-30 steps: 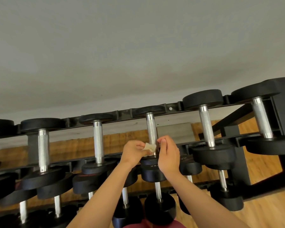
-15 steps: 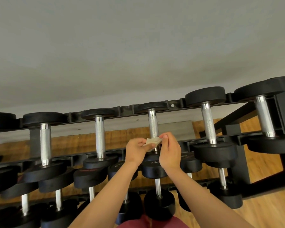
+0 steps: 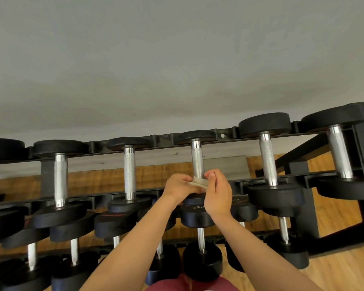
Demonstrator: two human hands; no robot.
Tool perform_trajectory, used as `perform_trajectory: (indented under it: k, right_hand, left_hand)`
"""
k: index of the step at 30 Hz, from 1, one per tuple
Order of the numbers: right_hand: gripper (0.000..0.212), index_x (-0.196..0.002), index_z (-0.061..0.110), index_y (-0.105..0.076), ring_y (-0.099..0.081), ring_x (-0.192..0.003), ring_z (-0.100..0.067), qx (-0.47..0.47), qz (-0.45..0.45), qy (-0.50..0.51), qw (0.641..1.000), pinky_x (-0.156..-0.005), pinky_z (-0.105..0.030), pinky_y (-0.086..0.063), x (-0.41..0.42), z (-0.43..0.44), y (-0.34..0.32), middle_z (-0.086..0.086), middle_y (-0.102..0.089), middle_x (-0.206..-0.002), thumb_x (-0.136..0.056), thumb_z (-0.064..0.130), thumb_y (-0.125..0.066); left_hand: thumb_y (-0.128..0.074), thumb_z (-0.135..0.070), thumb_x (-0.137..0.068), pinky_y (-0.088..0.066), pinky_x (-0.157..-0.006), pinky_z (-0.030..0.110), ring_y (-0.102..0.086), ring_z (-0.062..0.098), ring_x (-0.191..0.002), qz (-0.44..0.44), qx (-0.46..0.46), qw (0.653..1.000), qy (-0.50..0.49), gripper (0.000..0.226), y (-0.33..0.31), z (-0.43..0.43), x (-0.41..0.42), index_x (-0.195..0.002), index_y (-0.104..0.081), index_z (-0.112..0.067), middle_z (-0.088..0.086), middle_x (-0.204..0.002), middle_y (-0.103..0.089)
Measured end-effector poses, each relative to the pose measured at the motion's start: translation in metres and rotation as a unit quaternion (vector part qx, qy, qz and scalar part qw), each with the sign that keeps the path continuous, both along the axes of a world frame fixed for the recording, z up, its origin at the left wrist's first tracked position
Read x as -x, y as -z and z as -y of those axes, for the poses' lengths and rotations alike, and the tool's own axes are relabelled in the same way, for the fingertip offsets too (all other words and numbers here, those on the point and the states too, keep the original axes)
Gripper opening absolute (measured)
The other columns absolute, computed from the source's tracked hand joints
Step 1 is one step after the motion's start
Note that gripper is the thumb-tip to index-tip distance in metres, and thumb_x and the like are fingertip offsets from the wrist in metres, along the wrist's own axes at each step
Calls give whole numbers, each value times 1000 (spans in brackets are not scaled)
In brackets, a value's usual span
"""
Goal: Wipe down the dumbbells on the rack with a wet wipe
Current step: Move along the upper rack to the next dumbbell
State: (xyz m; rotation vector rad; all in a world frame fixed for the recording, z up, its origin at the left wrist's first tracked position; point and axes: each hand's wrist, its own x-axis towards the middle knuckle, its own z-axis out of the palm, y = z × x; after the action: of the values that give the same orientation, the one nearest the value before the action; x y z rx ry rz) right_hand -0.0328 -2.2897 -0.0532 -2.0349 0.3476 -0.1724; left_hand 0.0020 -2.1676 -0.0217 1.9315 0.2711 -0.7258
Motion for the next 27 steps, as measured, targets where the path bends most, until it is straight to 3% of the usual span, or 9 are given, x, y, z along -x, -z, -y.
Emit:
perform_trajectory:
  k: [5, 9, 13, 20, 25, 27]
  right_hand:
    - [24, -88, 17, -59, -57, -76, -7, -5, 3, 0, 1000, -67, -28, -46, 0, 0, 2, 6, -60, -80, -102, 18, -39]
    - [25, -88, 18, -59, -56, -75, -6, -4, 2, -3, 1000, -66, -25, -44, 0, 0, 4, 7, -59, -80, -102, 20, -39]
    - [25, -88, 18, -58, -56, -74, -5, -6, 4, -5, 1000, -65, -23, -43, 0, 1, 3, 8, -59, -80, -102, 21, -38]
    - [24, -88, 16, -60, -57, -78, -5, -6, -3, 5, 1000, -69, -24, -46, 0, 0, 0, 6, -62, -83, -101, 17, -40]
    - [23, -89, 17, -59, -57, -76, -5, -4, 0, 0, 1000, -67, -25, -47, 0, 0, 1, 8, -60, -81, -102, 20, -40]
    - [23, -88, 18, -59, -56, -75, -4, 1, -1, 0, 1000, -66, -23, -46, 0, 0, 1, 9, -59, -80, -102, 20, -40]
  left_hand:
    - [-85, -16, -72, -50, -71, 18, -65, 11, -92, 47, -7, 998, -43, 23, 8, -11, 5, -91, -72, -12, -5, -93, -70]
    - [-81, -24, -77, -49, -69, 15, -66, 6, -87, 28, 35, 999, 0, 25, 1, -12, 6, -100, -72, -18, -7, -92, -71]
    - [-76, -25, -83, -52, -73, 15, -67, 7, -87, 47, 47, 998, -8, 11, 4, -12, 8, -93, -73, -24, -6, -92, -73]
    - [-82, -31, -73, -55, -78, 31, -67, 18, -84, 59, -11, 998, 10, 28, 12, 4, 4, -89, -74, -10, 4, -86, -72]
    - [-80, -25, -78, -49, -68, 22, -62, 9, -74, 94, -18, 995, -40, 15, 16, -5, 7, -70, -69, -18, -4, -74, -67]
    - [-78, -23, -80, -48, -68, 19, -62, 7, -77, 101, -26, 994, -43, 10, 19, -9, 6, -75, -71, -17, -6, -78, -67]
